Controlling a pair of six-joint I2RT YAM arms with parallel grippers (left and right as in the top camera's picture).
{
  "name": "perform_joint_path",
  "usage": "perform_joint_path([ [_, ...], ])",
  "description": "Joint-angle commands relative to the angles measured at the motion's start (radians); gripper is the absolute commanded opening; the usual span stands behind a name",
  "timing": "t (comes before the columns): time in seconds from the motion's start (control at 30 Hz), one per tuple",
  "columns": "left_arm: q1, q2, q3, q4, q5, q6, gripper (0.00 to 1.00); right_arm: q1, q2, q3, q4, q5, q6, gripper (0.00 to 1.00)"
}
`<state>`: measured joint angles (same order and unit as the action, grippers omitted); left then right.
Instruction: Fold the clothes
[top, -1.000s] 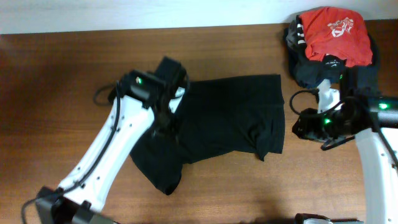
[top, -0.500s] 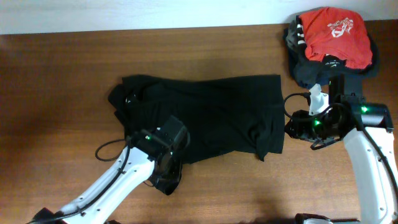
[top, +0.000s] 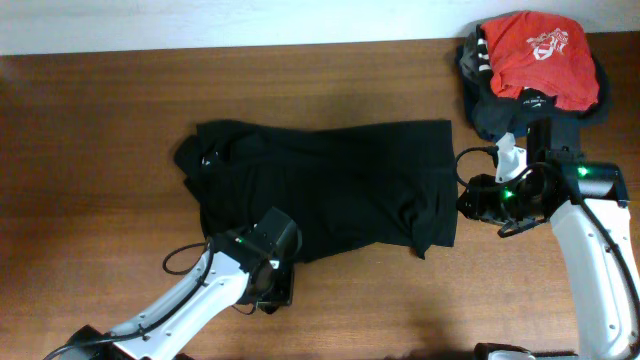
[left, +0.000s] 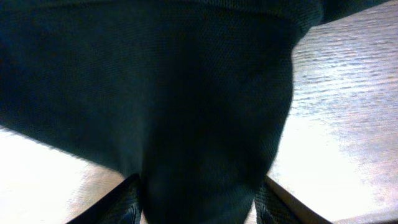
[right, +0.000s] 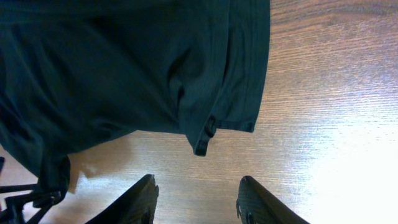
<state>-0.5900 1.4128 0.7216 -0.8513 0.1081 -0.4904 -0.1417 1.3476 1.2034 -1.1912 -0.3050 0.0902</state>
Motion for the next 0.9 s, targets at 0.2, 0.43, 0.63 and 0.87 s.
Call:
perform_joint_path([
  [0.2,0.013,-0.003,-0.002,-0.002,0.023,0.013,0.01,0.019,0.002,-0.019,0.002,-0.001,0.004,0.47],
  [0.43,0.051,-0.014,0.286,-0.238,-0.192,0.067,0.01,0.038,0.002,-0.155,0.066,0.002,-0.011,0.47],
  [0.63,0.051,-0.014,0.33,-0.23,-0.282,0.077,0.01,0.172,0.008,-0.299,0.254,0.003,0.034,0.47],
  [0.87,0.051,-0.014,0.329,-0.231,-0.29,0.077,0.01,0.281,0.085,-0.402,0.394,0.108,0.164,0.42],
])
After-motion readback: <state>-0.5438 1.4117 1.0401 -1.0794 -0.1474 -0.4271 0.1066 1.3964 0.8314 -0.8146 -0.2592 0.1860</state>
